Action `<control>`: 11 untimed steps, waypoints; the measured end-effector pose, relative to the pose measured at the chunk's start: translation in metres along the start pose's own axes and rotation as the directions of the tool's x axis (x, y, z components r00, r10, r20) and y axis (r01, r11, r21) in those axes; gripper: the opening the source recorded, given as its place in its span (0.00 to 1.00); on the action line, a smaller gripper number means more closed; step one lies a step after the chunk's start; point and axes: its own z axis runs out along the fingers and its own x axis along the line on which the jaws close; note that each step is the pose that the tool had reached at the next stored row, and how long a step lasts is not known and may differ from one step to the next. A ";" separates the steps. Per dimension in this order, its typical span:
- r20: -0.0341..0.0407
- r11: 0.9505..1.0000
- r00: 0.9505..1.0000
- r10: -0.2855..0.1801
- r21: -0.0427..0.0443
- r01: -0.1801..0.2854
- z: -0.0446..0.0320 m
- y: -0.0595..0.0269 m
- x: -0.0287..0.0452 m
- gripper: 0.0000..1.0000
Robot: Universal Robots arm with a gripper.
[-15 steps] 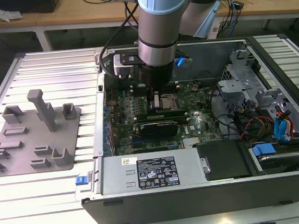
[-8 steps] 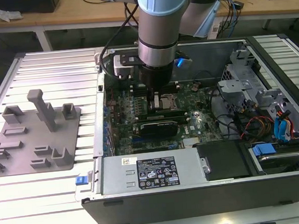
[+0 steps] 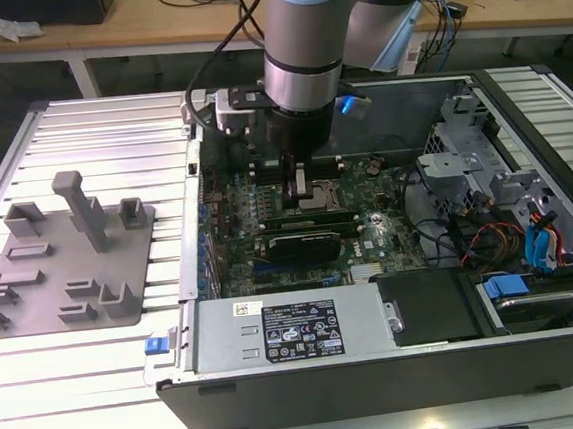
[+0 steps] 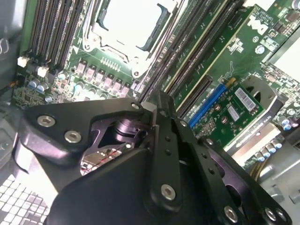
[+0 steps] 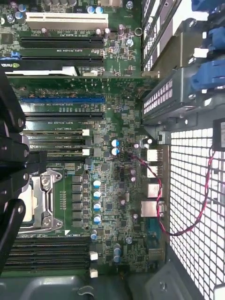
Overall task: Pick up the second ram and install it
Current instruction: 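Press down the second ram until it locks into place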
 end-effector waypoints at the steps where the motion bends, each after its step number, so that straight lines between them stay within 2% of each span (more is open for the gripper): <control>1: 0.000 1.000 1.000 0.000 0.000 0.000 -0.0001 -0.0001 0.0000 0.08; 4: 0.000 1.000 1.000 0.000 0.000 0.000 -0.0003 -0.0045 0.0000 0.08; 7: 0.000 1.000 1.000 0.000 0.000 0.000 -0.0005 -0.0138 -0.0001 0.08; 9: 0.000 1.000 1.000 0.000 0.000 0.000 -0.0011 -0.0278 -0.0002 0.08; 11: 0.000 1.000 1.000 0.000 0.000 0.000 -0.0011 -0.0297 -0.0002 0.08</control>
